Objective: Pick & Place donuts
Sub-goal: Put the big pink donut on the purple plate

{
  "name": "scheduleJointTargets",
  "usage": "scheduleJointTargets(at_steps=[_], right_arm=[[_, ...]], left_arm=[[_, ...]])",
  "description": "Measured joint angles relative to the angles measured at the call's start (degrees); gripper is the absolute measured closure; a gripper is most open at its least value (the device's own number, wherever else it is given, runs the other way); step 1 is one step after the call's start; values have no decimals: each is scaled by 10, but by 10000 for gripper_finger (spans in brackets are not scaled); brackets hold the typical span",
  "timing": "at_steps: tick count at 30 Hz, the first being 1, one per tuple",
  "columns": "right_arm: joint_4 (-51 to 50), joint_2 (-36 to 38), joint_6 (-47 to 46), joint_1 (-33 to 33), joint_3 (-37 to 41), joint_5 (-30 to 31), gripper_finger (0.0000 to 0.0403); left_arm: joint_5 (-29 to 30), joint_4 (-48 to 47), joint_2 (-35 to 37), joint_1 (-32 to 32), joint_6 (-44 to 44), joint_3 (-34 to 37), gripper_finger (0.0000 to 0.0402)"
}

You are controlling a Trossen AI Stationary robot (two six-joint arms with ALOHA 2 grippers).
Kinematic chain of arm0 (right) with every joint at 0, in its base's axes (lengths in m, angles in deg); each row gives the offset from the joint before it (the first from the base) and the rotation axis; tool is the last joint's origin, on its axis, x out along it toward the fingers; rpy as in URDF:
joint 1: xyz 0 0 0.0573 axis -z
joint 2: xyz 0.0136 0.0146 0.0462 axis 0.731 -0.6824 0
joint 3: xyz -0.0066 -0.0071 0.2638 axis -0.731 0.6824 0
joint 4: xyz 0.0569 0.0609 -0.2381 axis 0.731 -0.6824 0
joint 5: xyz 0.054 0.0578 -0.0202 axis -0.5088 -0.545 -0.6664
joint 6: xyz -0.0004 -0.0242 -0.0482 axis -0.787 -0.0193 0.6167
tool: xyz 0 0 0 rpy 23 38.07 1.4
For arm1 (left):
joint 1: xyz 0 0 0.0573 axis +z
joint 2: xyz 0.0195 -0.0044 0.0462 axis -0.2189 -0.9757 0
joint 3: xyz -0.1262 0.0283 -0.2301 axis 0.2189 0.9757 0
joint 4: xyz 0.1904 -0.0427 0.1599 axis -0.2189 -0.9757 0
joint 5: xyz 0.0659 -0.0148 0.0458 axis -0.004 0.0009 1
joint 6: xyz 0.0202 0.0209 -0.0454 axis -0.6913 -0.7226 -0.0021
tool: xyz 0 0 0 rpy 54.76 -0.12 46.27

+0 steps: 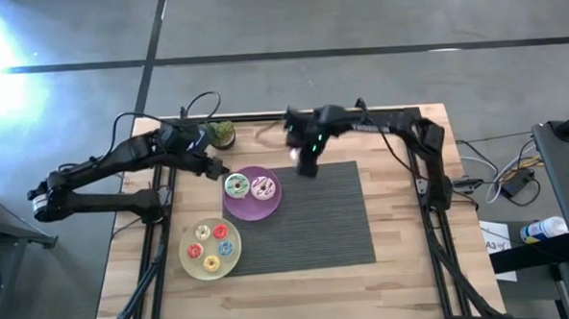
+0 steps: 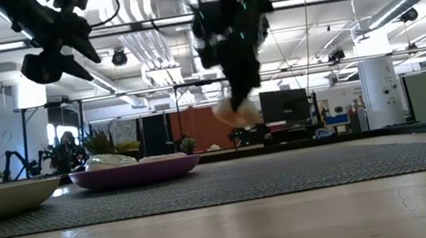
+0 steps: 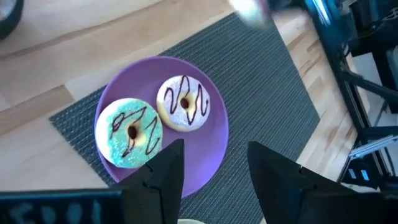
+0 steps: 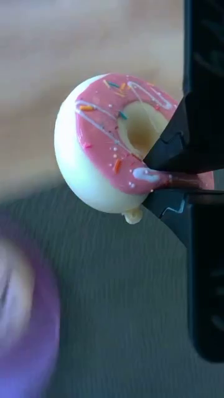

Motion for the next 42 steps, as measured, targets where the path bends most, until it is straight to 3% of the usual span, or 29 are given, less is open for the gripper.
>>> scheduleJointTargets(at_steps=[6, 10, 16, 20, 23, 30, 35, 42], right_arm=[[103, -2, -5, -134, -41, -25, 389], [178, -43, -69, -183, -91, -22, 389], [177, -162, -123, -201, -216, -15, 390], [122, -226, -122, -211, -314, 38, 390], [70, -261, -122, -210, -371, 41, 390], [52, -293, -161, -214, -383, 66, 388], [48, -300, -188, -212, -379, 70, 352], [50, -300, -195, -212, -379, 81, 255]], left_arm=[[9, -2, 27, 0, 2, 0, 252], [6, -22, 38, 0, 2, 0, 252], [6, -51, 56, -16, 10, 1, 252], [8, -75, 74, -33, 24, 10, 252], [27, -103, 93, -48, 38, 10, 252], [79, -130, 155, -67, 66, 10, 252], [93, -139, 186, -67, 76, 10, 252], [100, -158, 197, -67, 80, 10, 252]])
